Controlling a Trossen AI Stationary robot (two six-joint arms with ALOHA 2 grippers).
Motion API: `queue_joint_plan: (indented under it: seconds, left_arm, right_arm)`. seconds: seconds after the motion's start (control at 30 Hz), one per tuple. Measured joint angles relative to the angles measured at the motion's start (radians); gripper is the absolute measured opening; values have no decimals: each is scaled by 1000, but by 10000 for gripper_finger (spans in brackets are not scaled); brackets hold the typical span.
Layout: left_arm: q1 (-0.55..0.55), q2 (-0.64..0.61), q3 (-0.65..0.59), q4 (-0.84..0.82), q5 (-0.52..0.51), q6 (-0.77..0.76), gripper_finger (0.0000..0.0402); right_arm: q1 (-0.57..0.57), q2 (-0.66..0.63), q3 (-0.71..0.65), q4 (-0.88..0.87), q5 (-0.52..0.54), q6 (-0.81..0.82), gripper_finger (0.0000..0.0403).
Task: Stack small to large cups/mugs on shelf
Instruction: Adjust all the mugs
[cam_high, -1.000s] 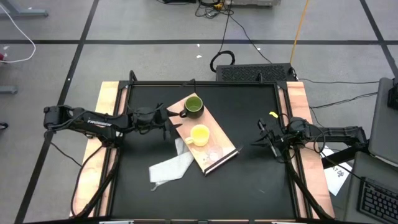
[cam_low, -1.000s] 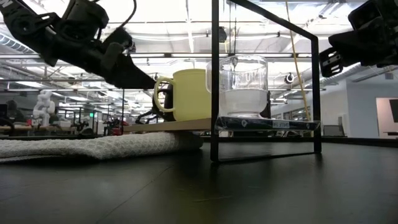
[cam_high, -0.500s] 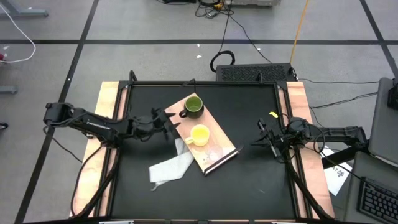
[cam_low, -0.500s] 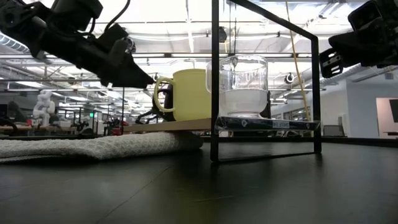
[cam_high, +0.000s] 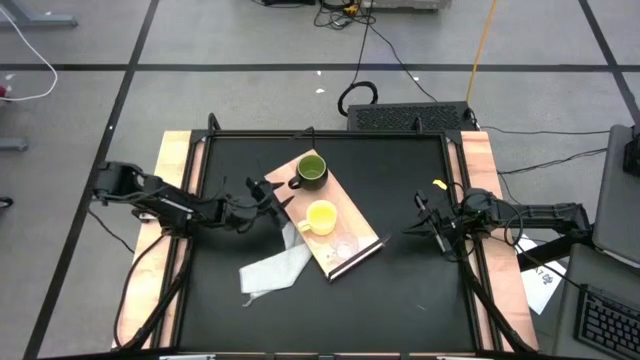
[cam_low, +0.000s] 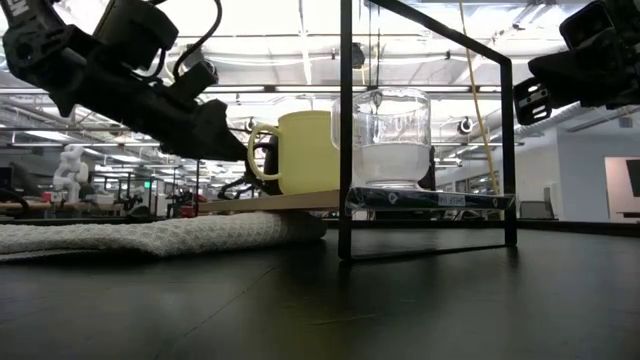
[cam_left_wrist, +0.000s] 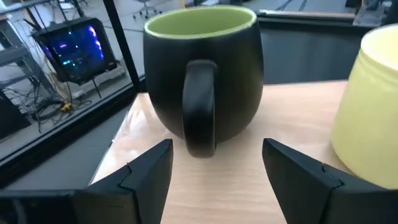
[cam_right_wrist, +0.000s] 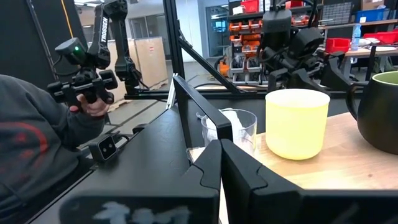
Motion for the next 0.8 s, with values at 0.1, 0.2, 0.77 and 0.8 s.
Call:
queue_joint_plan:
  seconds: [0.1, 0.2, 0.77, 0.8]
  left_arm:
    - [0, 2, 0, 14, -13, 0, 250]
    - [1, 2, 0, 23, -21, 6, 250]
    - [18, 2, 0, 29, -63, 53, 250]
    - [24, 2, 0, 29, -56, 53, 250]
  right_arm:
    - [0, 0, 0, -4, 0, 1, 0]
    - [0, 0, 0, -8, 0, 1, 0]
    - [0, 0, 0, -8, 0, 2, 0]
    - [0, 0, 0, -8, 0, 2, 0]
